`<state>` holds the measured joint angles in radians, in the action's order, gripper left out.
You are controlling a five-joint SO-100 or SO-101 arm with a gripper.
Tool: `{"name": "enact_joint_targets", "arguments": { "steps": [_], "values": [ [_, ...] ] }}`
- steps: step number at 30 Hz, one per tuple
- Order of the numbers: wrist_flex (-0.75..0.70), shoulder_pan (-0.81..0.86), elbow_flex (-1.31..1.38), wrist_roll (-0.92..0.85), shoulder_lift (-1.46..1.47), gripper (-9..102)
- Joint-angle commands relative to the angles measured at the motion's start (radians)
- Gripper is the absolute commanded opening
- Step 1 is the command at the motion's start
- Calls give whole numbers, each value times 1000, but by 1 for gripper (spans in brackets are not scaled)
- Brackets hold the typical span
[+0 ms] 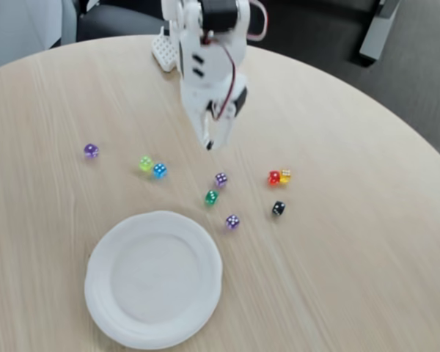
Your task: Pick a purple dice and put it in the plate.
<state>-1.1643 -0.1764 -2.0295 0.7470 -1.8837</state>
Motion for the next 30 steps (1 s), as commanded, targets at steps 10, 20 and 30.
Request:
{"name": "enact_joint_targets", "arguments": {
  "steps": [10,20,30],
  "values": [
    [-2,3,80,37,262,0],
    [20,5,83,71,337,0],
    [265,5,81,78,337,1]
  ]
}}
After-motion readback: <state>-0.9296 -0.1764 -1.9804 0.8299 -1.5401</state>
